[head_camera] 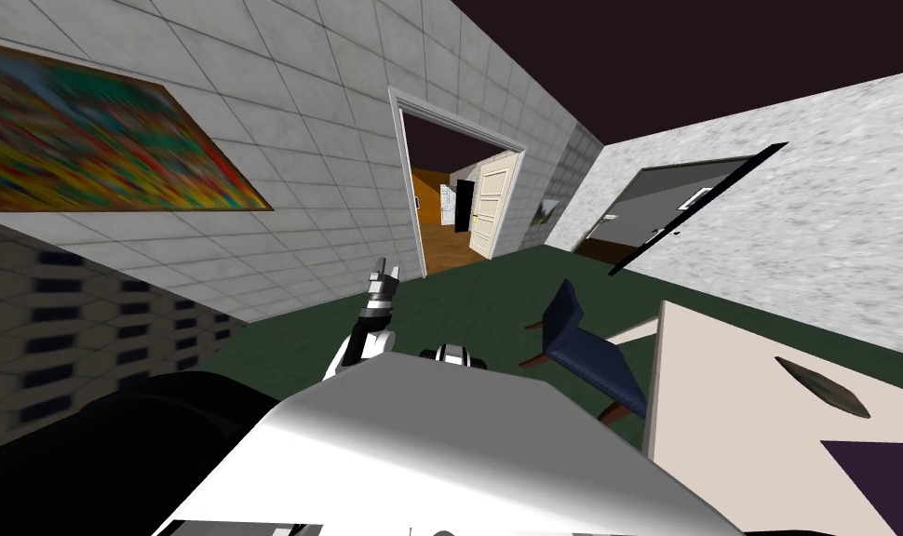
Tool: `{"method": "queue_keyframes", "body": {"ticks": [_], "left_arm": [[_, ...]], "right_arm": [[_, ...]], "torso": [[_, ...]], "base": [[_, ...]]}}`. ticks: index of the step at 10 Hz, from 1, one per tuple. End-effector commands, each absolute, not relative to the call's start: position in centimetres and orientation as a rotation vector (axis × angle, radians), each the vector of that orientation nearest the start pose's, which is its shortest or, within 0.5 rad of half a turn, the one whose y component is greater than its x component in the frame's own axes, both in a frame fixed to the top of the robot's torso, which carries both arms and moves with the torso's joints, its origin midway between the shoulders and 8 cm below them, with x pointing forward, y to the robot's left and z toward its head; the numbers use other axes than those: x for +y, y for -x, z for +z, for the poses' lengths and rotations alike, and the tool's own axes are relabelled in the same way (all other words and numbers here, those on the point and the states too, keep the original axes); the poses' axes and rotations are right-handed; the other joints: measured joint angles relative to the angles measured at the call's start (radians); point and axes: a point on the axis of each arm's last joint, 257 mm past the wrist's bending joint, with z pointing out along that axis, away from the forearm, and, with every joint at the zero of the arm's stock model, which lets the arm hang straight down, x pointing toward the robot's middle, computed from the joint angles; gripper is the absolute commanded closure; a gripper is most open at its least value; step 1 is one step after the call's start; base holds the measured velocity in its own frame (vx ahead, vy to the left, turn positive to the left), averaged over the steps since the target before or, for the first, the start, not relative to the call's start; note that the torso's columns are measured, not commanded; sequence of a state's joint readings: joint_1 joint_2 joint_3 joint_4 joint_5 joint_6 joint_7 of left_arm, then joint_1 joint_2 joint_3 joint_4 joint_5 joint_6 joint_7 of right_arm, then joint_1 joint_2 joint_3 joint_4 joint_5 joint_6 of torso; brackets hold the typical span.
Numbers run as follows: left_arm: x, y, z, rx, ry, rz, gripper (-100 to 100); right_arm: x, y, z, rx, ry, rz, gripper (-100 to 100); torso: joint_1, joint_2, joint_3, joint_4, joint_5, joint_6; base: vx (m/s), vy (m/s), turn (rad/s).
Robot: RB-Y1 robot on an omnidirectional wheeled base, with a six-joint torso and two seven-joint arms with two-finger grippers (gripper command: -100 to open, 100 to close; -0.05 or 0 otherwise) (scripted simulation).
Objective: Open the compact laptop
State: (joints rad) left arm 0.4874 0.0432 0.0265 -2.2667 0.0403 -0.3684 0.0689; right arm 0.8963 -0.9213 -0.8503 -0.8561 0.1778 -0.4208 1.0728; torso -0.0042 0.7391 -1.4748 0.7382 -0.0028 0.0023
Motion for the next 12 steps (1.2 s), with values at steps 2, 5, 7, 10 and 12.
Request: {"method": "queue_keyframes", "body": {"ticks": [2,5,7,10,12], "left_arm": [[29.2,-36.7,-0.3,0.69,0.788,-1.336,0],[29.3,-36.7,-0.3,0.69,0.788,-1.335,0],[29.3,-36.7,-0.3,0.69,0.788,-1.335,0],[29.3,-36.7,-0.3,0.69,0.788,-1.335,0],[29.2,-36.7,-0.3,0.69,0.788,-1.336,0]], "right_arm": [[-89.6,2.0,-12.1,1.961,-0.171,-1.29,100],[-89.6,1.3,-12.1,1.935,-0.236,-1.228,100],[-89.6,0.7,-12.2,1.91,-0.294,-1.171,100],[-89.5,-0.1,-12.7,1.872,-0.355,-1.116,100],[-89.2,-0.7,-13.6,1.841,-0.42,-1.059,100]], "torso": [[-0.002,0.001,0.001,0.0,-0.001,-0.001],[-0.002,0.0,0.001,0.0,-0.003,-0.002],[-0.002,-0.002,0.0,0.0,-0.004,-0.002],[-0.001,-0.004,-0.001,-0.001,-0.004,-0.002],[-0.007,0.004,0.004,0.001,-0.005,-0.002]], "base": [[-0.108,-0.052,0.032],[-0.083,-0.05,0.021],[-0.081,-0.041,0.027],[-0.068,-0.034,0.021],[-0.162,-0.063,0.072]]}}
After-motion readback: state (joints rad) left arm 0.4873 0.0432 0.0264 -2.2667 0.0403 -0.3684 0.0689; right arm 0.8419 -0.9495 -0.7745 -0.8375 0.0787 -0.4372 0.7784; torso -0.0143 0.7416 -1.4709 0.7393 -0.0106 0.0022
